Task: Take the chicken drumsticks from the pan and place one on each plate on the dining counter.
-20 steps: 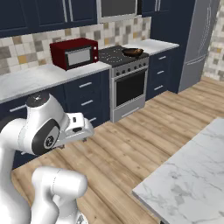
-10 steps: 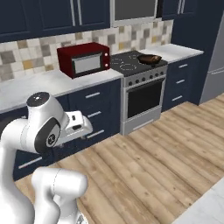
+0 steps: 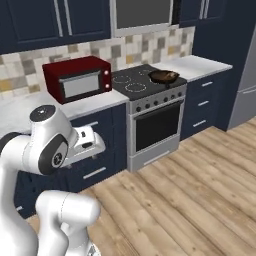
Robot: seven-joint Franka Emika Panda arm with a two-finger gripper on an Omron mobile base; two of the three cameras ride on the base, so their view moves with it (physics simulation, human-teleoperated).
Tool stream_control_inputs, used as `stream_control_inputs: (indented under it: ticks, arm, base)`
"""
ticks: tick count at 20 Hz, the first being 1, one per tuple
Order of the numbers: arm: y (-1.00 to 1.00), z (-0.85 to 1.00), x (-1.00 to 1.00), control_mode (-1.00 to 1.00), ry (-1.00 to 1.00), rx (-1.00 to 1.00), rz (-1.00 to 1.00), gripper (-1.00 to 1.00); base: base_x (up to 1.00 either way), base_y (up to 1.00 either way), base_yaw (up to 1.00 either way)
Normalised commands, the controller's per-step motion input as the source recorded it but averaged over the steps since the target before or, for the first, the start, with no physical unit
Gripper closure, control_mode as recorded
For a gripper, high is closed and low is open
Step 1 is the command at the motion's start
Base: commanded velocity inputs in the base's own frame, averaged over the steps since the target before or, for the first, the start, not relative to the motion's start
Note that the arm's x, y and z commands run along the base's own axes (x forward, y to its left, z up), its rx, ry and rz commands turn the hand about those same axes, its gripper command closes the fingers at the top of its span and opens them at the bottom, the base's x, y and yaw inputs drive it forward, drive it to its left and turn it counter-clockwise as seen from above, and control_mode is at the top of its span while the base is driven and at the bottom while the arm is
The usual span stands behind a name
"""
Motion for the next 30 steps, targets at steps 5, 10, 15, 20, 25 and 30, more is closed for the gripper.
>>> stream_control_inputs:
  ticks: [5, 10, 15, 20, 25, 30]
  arm:
    - [0.00, 0.00, 0.00, 1.00, 0.00, 0.00, 0.00, -1.00]
    - [0.00, 0.00, 0.00, 1.00, 0.00, 0.00, 0.00, -1.00]
    - [0.00, 0.00, 0.00, 1.00, 0.00, 0.00, 0.00, -1.00]
    - [0.00, 0.00, 0.00, 1.00, 0.00, 0.00, 0.00, -1.00]
    - [0.00, 0.00, 0.00, 1.00, 0.00, 0.00, 0.00, -1.00]
    - [0.00, 0.00, 0.00, 1.00, 0.00, 0.00, 0.00, -1.00]
  base:
    - [1.00, -0.33, 0.00]
    - [1.00, -0.47, 0.10]
    - [1.00, -0.49, 0.16]
    - [0.97, -0.46, 0.21]
    - [0.94, -0.42, 0.28]
    - [0.89, -0.31, 0.44]
